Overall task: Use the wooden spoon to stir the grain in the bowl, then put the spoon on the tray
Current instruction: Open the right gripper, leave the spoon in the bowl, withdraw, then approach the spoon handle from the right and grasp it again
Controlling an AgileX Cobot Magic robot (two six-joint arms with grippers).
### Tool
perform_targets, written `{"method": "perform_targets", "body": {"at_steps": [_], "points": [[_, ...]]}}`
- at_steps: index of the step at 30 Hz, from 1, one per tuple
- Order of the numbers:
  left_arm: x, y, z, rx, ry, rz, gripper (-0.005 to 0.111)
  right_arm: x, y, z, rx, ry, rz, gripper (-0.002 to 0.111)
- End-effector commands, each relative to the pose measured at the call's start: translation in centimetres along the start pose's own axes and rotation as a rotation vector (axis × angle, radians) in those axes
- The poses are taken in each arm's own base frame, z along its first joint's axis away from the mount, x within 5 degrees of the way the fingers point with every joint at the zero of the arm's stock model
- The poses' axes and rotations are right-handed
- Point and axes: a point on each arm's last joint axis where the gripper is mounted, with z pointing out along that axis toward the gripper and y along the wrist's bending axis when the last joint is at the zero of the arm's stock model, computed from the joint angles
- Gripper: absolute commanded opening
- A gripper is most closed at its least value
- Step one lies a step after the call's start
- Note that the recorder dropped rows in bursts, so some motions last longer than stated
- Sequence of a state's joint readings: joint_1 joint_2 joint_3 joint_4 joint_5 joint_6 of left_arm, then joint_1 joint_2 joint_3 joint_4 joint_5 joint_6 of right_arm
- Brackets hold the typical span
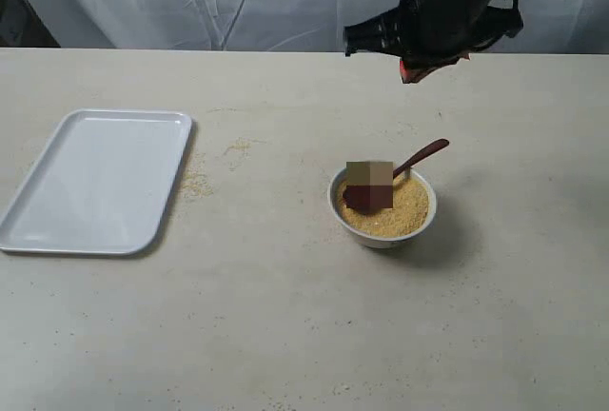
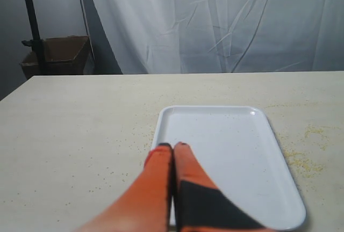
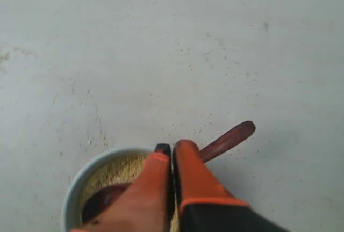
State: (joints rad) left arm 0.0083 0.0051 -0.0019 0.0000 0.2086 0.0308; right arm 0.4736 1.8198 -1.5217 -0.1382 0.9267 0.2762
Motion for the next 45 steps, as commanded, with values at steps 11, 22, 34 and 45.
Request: {"method": "perform_targets", "body": {"at_steps": [11,22,34,45], "points": [[0.0,0.0,0.0,0.0,-0.009,-0.002,0.0,-3.1,-7.5,-1.2,-0.663,-0.203,0.358,-0.001],[0.0,0.0,0.0,0.0,-0.009,-0.002,0.0,-3.6,-10.1,-2.3,-0.619,-0.289,0.477,-0.001],[0.0,0.0,0.0,0.0,-0.011,-0.002,0.0,5.0,-9.0,-0.8,-0.459,-0.297,0.008,-0.001],[0.0,0.0,0.0,0.0,-0.011,-0.002,0.0,10.9,-10.4,1.4,-0.27,-0.391,0.458,-0.001]]}}
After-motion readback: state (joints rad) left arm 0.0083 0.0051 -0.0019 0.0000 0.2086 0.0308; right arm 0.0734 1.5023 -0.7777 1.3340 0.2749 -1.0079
